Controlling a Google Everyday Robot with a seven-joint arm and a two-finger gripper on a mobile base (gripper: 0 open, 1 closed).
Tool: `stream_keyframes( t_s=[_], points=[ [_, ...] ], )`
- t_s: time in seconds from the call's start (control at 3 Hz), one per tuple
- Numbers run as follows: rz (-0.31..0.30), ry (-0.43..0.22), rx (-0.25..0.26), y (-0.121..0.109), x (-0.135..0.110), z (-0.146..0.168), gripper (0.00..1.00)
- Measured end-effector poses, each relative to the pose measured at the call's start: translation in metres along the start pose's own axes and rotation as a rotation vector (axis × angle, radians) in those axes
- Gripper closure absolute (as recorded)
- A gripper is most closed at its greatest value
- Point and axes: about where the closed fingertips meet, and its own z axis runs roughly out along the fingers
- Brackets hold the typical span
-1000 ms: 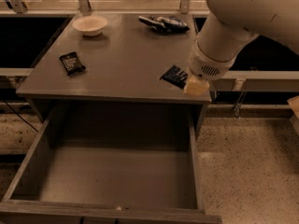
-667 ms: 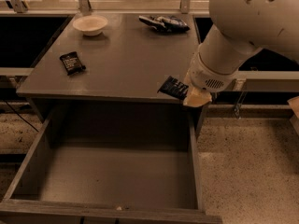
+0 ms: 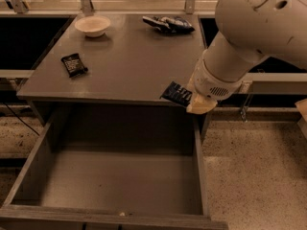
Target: Place rxbar blueberry into top drawer
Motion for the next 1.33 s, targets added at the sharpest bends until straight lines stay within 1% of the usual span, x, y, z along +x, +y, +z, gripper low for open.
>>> stream_keyframes(
  t_s=[0.33,0.67,1.0,1.33],
  points=[
    [-0.017,-0.025,-0.014,0.019,-0.003,0.006,1.00],
    [-0.036,-0.056,-0.038,0.041,-0.007,0.015,1.00],
    [-0.066,-0.084,-0.071,0.061,-0.013,0.026,1.00],
    [-0.103,-0.114,-0.116,0.080,-0.022,0.039,1.00]
  ],
)
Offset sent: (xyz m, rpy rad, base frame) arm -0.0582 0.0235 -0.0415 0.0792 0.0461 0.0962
